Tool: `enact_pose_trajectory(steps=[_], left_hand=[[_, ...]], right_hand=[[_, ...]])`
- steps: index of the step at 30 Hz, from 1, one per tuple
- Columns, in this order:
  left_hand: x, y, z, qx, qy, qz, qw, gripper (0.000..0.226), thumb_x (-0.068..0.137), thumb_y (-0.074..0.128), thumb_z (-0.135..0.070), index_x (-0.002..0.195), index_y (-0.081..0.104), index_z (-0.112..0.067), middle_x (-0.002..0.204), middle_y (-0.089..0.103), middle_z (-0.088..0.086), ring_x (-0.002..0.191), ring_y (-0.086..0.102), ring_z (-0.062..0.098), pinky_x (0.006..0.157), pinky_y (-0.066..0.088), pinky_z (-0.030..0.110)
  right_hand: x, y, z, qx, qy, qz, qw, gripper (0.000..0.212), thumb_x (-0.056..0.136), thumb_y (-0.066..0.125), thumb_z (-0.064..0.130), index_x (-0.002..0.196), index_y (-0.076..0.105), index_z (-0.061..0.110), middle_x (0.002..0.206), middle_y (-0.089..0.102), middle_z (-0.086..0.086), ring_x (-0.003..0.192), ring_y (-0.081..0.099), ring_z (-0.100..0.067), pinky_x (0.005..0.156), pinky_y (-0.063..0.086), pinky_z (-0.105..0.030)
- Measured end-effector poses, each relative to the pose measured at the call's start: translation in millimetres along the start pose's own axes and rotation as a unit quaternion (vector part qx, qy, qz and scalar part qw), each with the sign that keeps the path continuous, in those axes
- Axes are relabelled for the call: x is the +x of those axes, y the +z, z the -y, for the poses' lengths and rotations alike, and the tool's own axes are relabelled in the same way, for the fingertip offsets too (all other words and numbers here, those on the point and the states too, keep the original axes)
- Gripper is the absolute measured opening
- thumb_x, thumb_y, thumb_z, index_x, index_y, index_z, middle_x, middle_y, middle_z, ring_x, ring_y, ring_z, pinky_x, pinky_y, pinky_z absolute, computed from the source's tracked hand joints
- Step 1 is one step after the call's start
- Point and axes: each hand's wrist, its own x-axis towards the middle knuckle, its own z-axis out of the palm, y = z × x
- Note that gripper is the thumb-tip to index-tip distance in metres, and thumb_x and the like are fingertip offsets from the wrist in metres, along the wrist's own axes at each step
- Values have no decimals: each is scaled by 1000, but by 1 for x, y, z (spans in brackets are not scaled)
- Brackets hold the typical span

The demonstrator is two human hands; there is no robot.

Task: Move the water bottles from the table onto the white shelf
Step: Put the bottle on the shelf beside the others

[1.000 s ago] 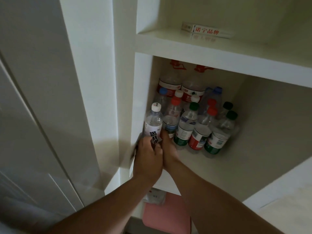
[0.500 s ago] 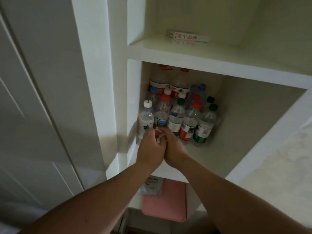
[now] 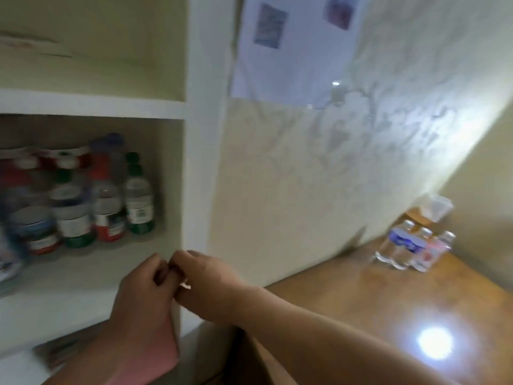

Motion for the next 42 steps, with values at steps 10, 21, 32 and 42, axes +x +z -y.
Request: enact_pose_trajectory(steps=[10, 21, 32, 42], left_hand=[[-15, 234, -84, -14, 94, 234, 968, 38, 97, 72, -38, 71, 52, -20, 61, 58, -6, 54, 49, 7, 58, 43, 34], [-59, 649, -218, 16, 120, 391, 912, 9, 96, 72, -25, 90, 67, -21, 81, 71, -8, 76, 63, 6, 74, 51, 30], [-46, 938, -282, 72, 29, 400, 913, 86, 95, 67, -33, 166, 21, -17, 161, 44, 7, 148, 43, 29, 123, 37, 45], [-13, 1010, -313, 64, -44, 280, 957, 76, 100, 67, -40, 162, 28, -21, 154, 55, 7, 135, 60, 32, 104, 51, 42]], right_hand=[[-173, -79, -214, 26, 196, -101, 975, 35, 99, 65, 34, 133, 56, 31, 116, 66, 9, 101, 66, -15, 90, 55, -33], [-372, -168, -561, 79, 427, -218, 874, 15, 92, 68, 41, 103, 66, 31, 85, 67, 11, 81, 64, -12, 75, 55, -34], [-418, -223, -840, 179, 512, -291, 788, 98, 82, 82, 50, 160, 37, 10, 159, 52, -11, 143, 55, -27, 112, 50, -45], [-370, -230, -900, 348, 385, -382, 765, 73, 97, 64, 52, 159, 33, 29, 143, 62, 1, 127, 64, -23, 106, 55, -45]])
